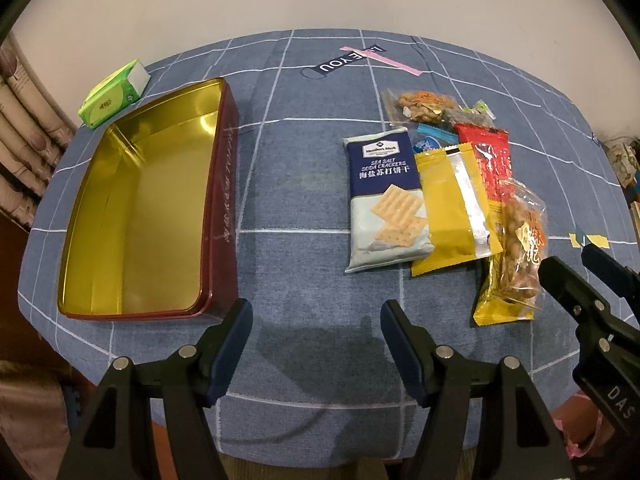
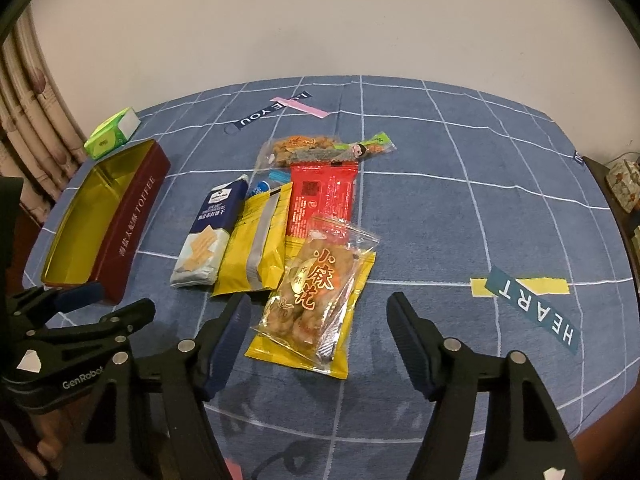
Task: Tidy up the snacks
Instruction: 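Move both tools toward the snack pile, then grasp the blue soda cracker pack with the left tool while the right tool grasps the clear dough-twist bag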
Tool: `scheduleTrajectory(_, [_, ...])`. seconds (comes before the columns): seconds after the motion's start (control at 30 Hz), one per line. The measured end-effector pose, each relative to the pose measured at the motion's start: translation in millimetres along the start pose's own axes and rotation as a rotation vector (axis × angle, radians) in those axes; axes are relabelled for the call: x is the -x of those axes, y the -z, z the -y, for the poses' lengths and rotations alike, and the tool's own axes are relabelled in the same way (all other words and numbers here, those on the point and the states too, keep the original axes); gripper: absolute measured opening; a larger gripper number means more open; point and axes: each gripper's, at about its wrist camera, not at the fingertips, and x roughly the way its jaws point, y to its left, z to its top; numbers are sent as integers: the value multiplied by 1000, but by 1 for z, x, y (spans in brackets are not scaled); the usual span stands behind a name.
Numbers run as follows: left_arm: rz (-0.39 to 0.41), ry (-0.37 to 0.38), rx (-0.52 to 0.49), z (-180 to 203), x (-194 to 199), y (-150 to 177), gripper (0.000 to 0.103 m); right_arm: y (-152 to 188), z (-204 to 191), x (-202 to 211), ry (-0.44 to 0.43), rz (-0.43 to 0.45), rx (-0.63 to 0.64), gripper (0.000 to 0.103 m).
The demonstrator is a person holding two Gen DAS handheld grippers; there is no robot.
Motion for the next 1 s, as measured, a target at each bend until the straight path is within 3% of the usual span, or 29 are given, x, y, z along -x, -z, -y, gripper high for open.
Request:
scheduleTrajectory(0.73, [-8,40,13,-9,-8,-7,68,-12,7,-43,45,-101,-71,64])
scheduleTrajectory(0.8, [-4,50,16,-9,-8,-9,68,-12,9,-43,23,-102,-74,61])
scheduleTrajectory(0.87, [-7,57,19,-9,-10,-13,68,-12,11,-43,0,-99,-71,50])
scheduleTrajectory(1.0, [-20,56,11,-6,-15,-17,68,-12,12,-43,-26,-107,-72,50])
